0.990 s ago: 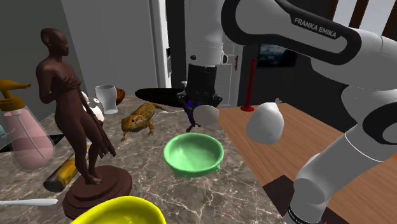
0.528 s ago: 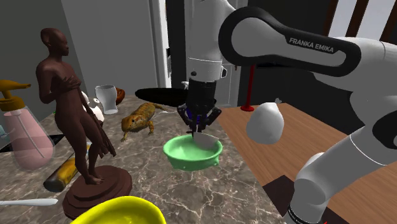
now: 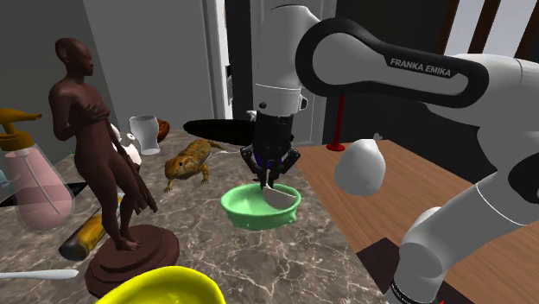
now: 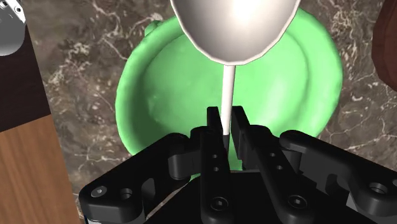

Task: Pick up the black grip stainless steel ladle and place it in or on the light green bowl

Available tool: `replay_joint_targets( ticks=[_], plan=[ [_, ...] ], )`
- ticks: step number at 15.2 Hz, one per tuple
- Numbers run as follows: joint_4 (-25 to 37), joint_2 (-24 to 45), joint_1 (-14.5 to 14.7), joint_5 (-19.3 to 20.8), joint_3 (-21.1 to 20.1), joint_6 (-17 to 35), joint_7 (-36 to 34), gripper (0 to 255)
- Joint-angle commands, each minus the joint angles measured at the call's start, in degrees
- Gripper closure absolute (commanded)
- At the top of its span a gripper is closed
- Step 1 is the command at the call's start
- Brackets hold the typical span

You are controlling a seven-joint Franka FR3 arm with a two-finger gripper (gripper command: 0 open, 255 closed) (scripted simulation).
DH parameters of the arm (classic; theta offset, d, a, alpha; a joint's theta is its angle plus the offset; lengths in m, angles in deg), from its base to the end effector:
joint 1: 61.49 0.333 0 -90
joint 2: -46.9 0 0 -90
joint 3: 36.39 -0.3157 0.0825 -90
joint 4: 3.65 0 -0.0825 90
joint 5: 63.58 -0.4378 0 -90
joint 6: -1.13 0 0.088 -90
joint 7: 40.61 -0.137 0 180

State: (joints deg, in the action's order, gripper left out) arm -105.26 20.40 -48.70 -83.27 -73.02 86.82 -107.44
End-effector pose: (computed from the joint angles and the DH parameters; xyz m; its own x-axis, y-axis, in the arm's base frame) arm 0.2241 0.4434 0.6705 0.9556 -0.2936 -0.0255 -0.2946 -0.9486 -0.1157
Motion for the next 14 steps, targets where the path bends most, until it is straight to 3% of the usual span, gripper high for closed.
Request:
replay_joint_targets(
  ticks=[1,6,10,14],
  plan=[
    [-0.01,0.0,0.0,0.0,0.0,0.0,0.0,0],
    [0.0,0.01,0.0,0.0,0.0,0.0,0.0,0],
    [10.29,3.51,-0.96,1.63,0.04,-7.08,-1.69,0],
    [10.29,3.51,-0.96,1.63,0.04,-7.08,-1.69,0]
  ],
)
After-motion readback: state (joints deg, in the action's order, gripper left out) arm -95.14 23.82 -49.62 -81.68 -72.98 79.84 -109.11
